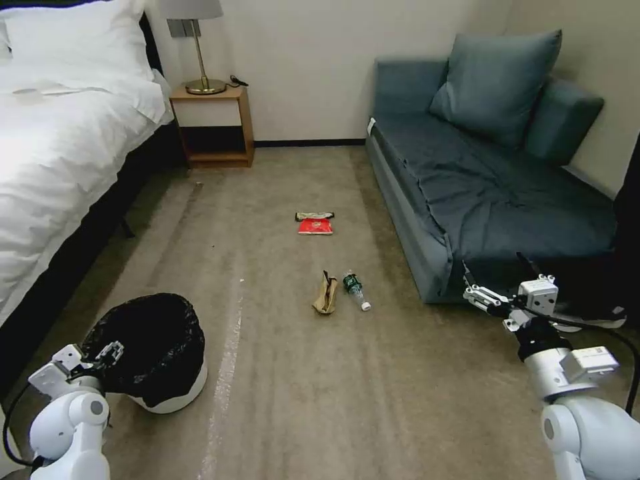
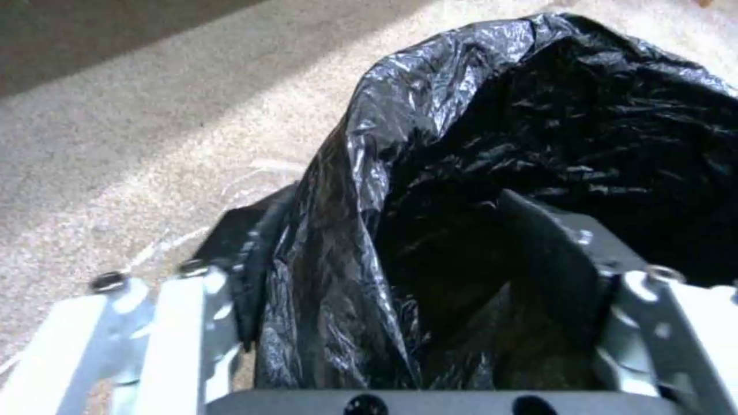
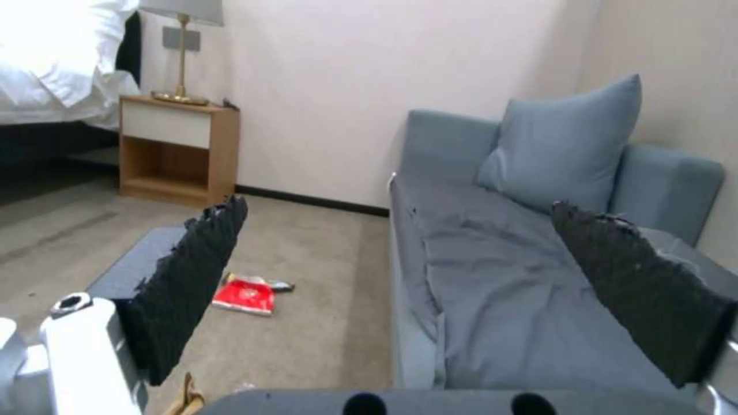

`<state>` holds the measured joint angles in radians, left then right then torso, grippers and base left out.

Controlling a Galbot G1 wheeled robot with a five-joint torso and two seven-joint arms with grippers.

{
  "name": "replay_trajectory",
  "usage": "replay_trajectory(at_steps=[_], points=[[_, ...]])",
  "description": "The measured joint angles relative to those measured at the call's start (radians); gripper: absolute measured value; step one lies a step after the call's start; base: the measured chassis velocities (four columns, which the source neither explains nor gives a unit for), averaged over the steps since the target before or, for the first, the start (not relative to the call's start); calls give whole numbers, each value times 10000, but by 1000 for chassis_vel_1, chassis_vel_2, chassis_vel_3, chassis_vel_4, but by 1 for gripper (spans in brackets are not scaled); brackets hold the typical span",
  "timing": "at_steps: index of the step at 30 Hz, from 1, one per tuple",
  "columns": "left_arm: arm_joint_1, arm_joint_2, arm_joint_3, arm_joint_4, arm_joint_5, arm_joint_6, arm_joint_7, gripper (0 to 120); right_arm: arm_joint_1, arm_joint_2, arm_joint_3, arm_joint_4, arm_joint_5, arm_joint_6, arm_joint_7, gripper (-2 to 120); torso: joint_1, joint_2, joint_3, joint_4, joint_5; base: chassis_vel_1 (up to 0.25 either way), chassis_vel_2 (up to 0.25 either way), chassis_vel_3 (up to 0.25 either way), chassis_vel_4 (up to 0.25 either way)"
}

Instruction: Pick up the trash bin, then pick up the garbage on the floor and place it into the trash bin.

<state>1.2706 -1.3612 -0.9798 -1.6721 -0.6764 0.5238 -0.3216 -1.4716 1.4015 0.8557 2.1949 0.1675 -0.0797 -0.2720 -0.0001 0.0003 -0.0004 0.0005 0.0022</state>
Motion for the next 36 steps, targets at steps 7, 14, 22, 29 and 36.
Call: replay_trajectory(at_steps=[7,14,22,29,36], points=[[41,-93,76,-2,-12,-2,-10,39,21,10,5,-17,74,27,40,100,0,1,0,0,-8,0,0,0,0],[73,-118,98,-20,-1,-2,-28,18,58,14,-1,-71,114,27,66,100,0,0,2,-2,-17,0,0,0,0],[143,-174,122,-59,71,-3,-16,4,95,27,-4,-120,161,45,78,100,0,-1,3,-6,-19,0,0,0,0],[328,-244,124,-548,444,5,98,4,149,18,-117,-182,553,180,337,100,1,-5,7,-8,-45,0,0,0,0],[652,-380,68,-2198,1996,-46,839,4,344,22,-350,-383,450,864,757,100,2,-8,10,-15,-33,0,0,0,0]])
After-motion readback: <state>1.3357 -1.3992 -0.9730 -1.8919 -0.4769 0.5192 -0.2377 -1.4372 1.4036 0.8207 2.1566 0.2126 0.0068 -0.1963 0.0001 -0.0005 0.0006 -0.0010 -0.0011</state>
